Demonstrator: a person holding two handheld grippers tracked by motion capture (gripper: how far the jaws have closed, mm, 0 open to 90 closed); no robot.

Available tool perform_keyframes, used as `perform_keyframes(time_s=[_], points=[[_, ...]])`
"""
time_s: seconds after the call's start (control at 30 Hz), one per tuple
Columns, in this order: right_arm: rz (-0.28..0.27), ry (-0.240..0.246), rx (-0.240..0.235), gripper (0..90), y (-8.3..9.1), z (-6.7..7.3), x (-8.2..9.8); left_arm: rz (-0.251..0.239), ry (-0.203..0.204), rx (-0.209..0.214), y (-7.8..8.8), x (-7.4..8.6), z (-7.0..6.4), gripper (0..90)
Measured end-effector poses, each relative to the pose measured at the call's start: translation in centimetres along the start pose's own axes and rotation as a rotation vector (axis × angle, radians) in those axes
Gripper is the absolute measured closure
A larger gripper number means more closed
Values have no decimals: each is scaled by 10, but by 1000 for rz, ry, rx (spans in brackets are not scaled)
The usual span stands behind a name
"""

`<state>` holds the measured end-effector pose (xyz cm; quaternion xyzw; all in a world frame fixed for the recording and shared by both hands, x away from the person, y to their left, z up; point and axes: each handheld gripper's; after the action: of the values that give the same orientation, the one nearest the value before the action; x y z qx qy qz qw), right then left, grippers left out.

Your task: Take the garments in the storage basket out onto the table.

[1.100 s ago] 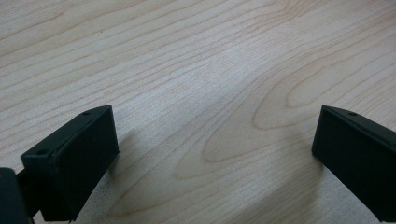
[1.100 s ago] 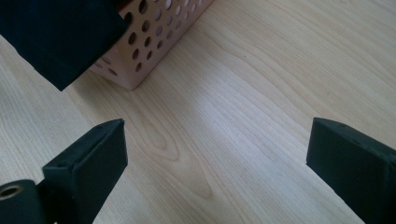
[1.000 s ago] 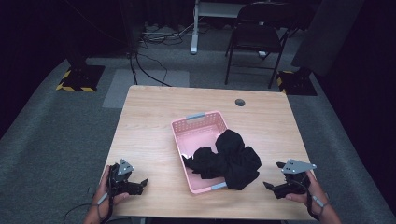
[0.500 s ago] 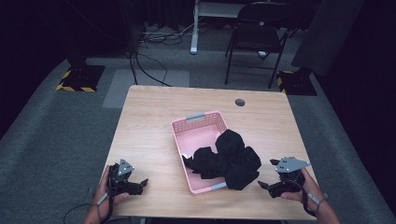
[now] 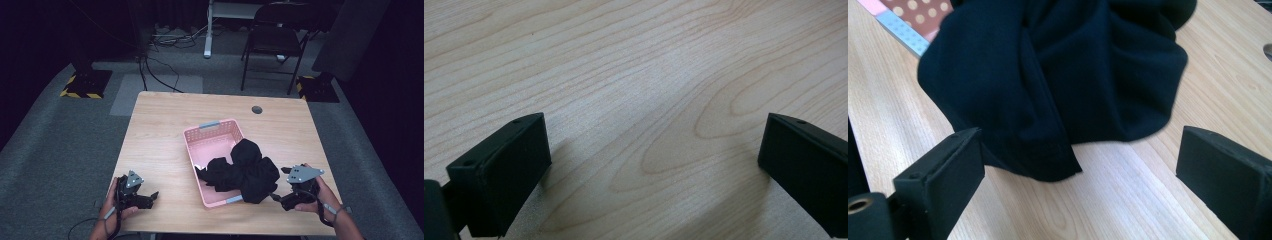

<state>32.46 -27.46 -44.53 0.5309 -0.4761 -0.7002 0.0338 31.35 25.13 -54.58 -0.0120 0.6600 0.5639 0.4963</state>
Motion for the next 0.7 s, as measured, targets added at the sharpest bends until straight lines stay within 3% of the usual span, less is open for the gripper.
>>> perform_keyframes(time_s=[0.7], points=[[26, 89, -43, 49, -18, 23, -37, 0, 0, 0, 0, 0, 0, 0]])
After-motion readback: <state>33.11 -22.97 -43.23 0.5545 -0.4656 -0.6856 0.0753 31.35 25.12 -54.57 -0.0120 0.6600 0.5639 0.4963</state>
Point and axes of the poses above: each handheld gripper's, and its own axes: y roughly backward along the jaws, x roughly out of its underside, z roughly to its left, and after that the axes turned 11 degrees about -y, right-handed
